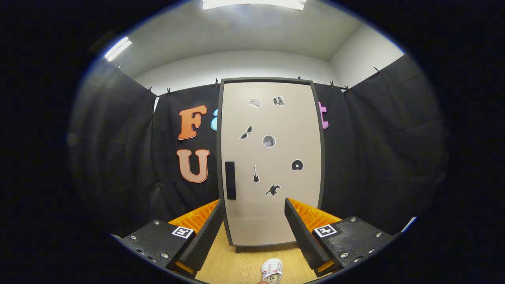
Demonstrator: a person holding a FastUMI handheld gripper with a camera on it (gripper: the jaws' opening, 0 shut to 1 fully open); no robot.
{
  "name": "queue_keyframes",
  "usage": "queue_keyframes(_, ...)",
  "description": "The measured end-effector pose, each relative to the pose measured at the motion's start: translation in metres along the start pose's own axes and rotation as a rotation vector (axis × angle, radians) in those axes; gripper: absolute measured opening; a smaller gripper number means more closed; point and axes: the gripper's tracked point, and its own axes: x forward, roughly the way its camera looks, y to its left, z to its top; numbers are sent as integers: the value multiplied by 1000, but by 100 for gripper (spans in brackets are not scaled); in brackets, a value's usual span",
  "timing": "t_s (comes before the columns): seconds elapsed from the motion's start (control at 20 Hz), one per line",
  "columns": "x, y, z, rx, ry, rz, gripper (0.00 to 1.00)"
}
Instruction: Open the shoe cabinet door, grab the shoes and put them into the shoe cabinet, then close the shoe cabinet door.
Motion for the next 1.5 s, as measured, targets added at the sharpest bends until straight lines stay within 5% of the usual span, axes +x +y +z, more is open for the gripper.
queue_keyframes(0.75, 181, 73, -24, -33, 36, 37, 95)
queue_keyframes(1.25, 234, 76, -45, -22, 67, -10, 93)
queue_keyframes(1.35, 238, 76, -46, -9, 63, -13, 87)
queue_keyframes(1.5, 241, 73, -49, -6, 75, -28, 63)
